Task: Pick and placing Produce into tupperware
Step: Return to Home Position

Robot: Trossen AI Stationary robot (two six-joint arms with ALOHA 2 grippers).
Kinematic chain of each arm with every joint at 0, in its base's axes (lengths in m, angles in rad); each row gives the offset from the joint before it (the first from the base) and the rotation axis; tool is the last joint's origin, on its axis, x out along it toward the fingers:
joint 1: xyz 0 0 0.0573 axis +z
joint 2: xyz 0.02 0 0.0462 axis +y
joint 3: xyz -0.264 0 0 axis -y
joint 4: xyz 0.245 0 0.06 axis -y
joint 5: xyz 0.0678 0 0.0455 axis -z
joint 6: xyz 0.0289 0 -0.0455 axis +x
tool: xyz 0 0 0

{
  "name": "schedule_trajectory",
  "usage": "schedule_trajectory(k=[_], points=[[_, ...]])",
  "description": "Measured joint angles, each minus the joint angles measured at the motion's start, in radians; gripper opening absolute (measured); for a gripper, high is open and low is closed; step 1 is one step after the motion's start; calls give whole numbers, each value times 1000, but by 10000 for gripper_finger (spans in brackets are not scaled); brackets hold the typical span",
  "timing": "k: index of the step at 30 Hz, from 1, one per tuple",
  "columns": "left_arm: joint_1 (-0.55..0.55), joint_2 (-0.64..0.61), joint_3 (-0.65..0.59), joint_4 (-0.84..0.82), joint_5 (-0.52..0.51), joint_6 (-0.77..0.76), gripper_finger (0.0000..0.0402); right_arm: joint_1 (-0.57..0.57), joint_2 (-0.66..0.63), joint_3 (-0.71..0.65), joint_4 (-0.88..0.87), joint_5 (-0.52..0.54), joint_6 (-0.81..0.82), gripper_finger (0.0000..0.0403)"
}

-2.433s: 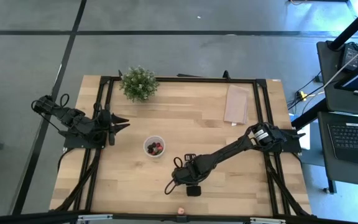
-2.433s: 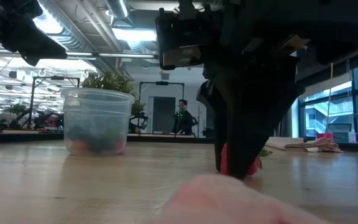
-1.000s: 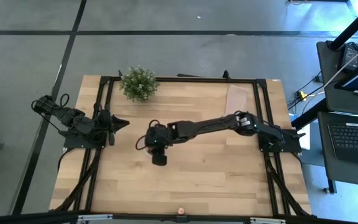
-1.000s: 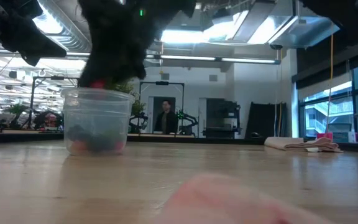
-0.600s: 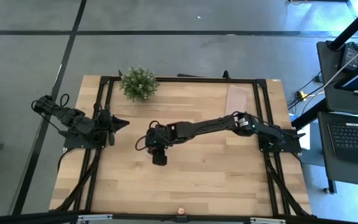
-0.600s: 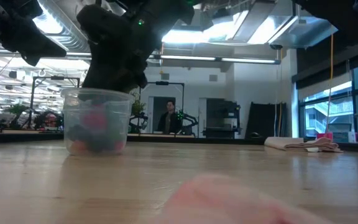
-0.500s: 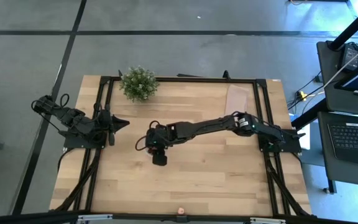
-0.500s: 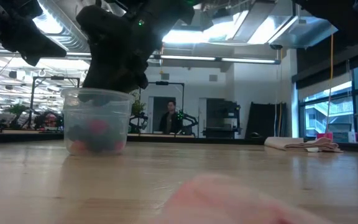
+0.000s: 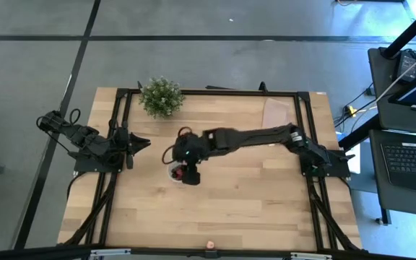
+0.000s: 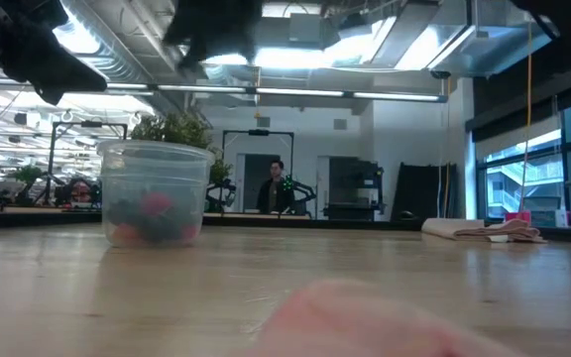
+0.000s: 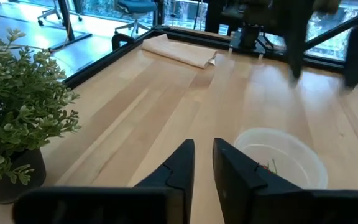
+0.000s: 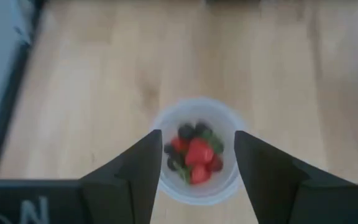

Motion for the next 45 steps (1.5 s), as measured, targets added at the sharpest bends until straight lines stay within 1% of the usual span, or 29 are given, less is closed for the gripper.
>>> schedule_trajectory(k=[3, 7, 13, 16, 20, 22, 24, 26, 28, 31, 34, 36, 39, 45], points=[[0, 0, 0, 11, 0, 0, 58, 0, -64, 18, -12, 1, -57, 204], [0, 0, 0, 98, 0, 16, 66, -7, -159, -4, -53, 12, -163, 204], [0, 0, 0, 271, 0, 208, 77, -67, -310, -57, -127, 127, -240, 204], [0, 0, 0, 326, -1, 281, 81, -124, -409, -135, -113, 135, -250, 204], [0, 0, 0, 351, -7, 338, 88, -192, -565, -316, -58, 141, -216, 204], [1, 0, 0, 356, -25, 354, 90, -215, -668, -433, 6, 147, -180, 204], [1, 0, 0, 365, -38, 364, 93, -228, -779, -567, 80, 182, -146, 204], [4, 0, 0, 370, -38, 373, 96, -231, -889, -721, 184, 237, -118, 204], [14, 0, 0, 369, -11, 372, 98, -232, -1003, -881, 303, 280, -94, 204], [39, 0, 0, 372, 59, 382, 101, -231, -1154, -1109, 517, 290, -94, 204], [82, 0, 0, 406, 75, 432, 102, -243, -1254, -1291, 682, 287, -93, 204], [116, 0, 0, 436, 77, 479, 101, -267, -1305, -1373, 742, 288, -68, 204], [181, 0, 0, 448, 78, 515, 96, -307, -1348, -1455, 768, 291, -34, 204], [353, 14, -9, 452, 85, 535, 84, -397, -1413, -1526, 769, 290, -17, 205]])
